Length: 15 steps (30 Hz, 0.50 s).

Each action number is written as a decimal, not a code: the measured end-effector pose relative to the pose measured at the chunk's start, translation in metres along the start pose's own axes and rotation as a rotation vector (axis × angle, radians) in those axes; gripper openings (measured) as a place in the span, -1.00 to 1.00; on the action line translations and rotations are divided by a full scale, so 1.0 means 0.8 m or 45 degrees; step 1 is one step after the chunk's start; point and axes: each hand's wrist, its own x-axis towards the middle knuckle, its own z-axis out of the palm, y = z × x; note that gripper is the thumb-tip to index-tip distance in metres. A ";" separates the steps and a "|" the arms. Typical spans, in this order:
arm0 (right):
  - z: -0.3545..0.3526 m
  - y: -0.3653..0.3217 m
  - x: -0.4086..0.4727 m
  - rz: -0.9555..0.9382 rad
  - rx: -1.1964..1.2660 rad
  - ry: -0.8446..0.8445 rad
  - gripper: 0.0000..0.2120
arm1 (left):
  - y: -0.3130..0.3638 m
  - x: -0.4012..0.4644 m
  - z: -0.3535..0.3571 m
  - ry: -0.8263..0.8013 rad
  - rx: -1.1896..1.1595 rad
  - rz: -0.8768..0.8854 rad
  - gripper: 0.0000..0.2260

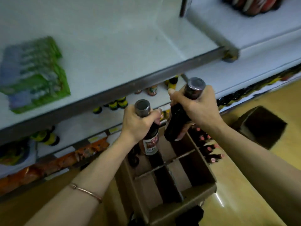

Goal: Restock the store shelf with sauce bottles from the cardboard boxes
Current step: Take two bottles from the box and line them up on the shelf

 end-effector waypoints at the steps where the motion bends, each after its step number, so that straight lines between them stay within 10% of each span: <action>1: -0.012 -0.029 -0.002 -0.019 0.001 0.046 -0.72 | 0.030 0.004 -0.007 -0.036 -0.022 0.026 -0.72; 15: -0.229 -0.335 -0.104 -0.252 -0.102 0.596 -0.64 | 0.392 -0.016 0.016 -0.824 -0.386 0.385 -0.73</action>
